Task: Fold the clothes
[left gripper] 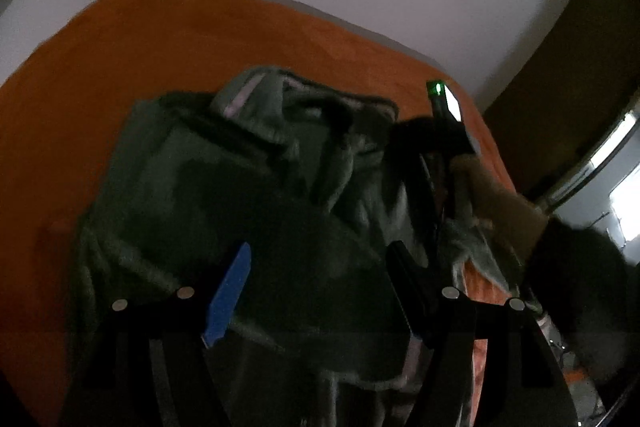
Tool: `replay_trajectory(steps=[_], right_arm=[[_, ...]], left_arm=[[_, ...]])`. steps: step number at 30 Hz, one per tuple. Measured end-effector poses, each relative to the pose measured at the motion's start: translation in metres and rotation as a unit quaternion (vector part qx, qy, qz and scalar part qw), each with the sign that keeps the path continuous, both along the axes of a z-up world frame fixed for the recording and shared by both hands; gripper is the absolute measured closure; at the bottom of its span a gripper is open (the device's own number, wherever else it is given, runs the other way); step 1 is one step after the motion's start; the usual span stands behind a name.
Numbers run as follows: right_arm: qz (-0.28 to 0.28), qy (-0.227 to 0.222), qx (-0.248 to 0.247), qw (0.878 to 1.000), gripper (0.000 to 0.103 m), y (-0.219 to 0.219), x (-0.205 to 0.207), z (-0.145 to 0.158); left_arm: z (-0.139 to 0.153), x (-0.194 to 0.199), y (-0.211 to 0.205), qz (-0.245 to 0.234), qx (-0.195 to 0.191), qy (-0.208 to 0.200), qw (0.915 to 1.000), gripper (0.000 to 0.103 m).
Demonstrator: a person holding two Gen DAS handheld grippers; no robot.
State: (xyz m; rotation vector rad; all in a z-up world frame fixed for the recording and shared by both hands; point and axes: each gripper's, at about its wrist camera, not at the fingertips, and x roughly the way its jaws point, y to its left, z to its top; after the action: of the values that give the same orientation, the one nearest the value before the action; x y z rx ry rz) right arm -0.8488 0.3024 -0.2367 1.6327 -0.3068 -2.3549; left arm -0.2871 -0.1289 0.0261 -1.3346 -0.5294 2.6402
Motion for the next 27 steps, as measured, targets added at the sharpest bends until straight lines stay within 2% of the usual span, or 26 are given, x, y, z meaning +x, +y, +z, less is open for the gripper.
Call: replay_trajectory(steps=[4,7,8,10,12,14,16,18,21,25,27], right_arm=[[-0.017,-0.004,-0.015,1.000,0.089,0.027,0.037,0.034],[-0.029,-0.002,-0.060,0.998,0.088,0.057,0.094,0.070],[-0.036,0.004,-0.075,0.997,0.084,0.069,0.117,0.079],[-0.060,0.012,-0.092,0.994,0.050,0.104,0.172,0.094],[-0.091,0.015,-0.121,0.988,0.042,0.142,0.227,0.106],[-0.140,0.012,-0.171,0.975,0.042,0.189,0.277,0.108],[-0.191,0.010,-0.199,0.961,0.042,0.242,0.321,0.097],[-0.243,-0.005,-0.202,0.949,0.042,0.291,0.357,0.078],[-0.318,-0.019,-0.195,0.928,0.042,0.351,0.403,0.055],[-0.403,-0.013,-0.226,0.887,0.041,0.403,0.439,0.029],[-0.419,-0.015,-0.242,0.875,0.042,0.408,0.440,0.019]], left_arm=[[-0.011,0.029,-0.004,-0.014,-0.024,-0.015,0.9995,0.032],[-0.011,0.057,-0.008,-0.021,-0.049,-0.010,0.9985,0.032],[-0.013,0.066,-0.010,-0.020,-0.057,-0.014,0.9981,0.032],[-0.020,0.074,-0.010,-0.027,-0.044,-0.031,0.9982,0.032],[-0.022,0.081,-0.007,-0.038,-0.028,-0.041,0.9980,0.032],[-0.024,0.086,-0.003,-0.044,-0.021,-0.043,0.9978,0.032],[-0.026,0.088,0.006,-0.064,-0.019,-0.053,0.9964,0.032],[-0.029,0.090,0.018,-0.091,-0.019,-0.066,0.9935,0.032],[-0.029,0.094,0.037,-0.114,-0.042,-0.065,0.9904,0.032],[-0.030,0.096,0.047,-0.118,-0.005,-0.072,0.9904,0.032],[-0.032,0.095,0.051,-0.121,0.004,-0.077,0.9896,0.032]])
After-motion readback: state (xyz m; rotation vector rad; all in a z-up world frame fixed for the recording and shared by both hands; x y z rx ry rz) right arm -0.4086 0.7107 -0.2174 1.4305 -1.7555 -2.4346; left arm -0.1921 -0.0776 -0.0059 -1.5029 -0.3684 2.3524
